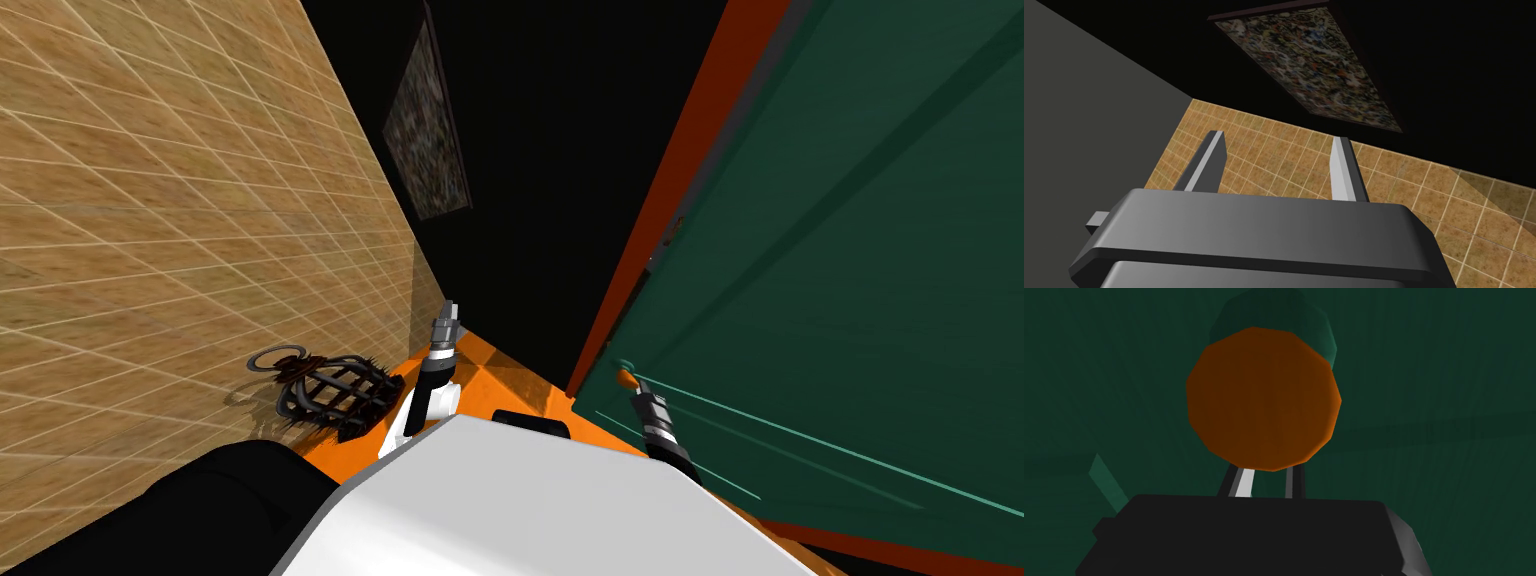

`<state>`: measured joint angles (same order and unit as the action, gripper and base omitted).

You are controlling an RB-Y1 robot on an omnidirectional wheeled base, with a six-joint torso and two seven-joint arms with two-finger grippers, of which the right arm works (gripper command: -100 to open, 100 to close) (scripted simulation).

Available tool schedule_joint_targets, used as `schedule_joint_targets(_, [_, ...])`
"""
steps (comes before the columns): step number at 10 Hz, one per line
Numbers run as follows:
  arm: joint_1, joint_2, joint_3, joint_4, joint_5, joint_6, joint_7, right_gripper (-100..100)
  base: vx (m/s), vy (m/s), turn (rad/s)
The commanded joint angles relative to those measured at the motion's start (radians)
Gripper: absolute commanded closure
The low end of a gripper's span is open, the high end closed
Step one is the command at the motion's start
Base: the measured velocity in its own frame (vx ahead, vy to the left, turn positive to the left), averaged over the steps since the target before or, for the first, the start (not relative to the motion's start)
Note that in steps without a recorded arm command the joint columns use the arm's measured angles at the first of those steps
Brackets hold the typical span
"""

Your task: Pull the door open

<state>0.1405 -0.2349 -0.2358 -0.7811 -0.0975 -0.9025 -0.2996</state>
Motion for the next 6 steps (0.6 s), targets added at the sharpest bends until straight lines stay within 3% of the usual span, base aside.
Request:
schedule_joint_targets(1, [-0.009, 0.005, 0.017, -0.022, -0.024, 0.002, -0.05, 100, -0.046, -0.016, 0.098])
schedule_joint_targets(6, [-0.022, -0.001, 0.04, -0.012, -0.094, 0.013, -0.171, 100, -0.072, -0.015, 0.088])
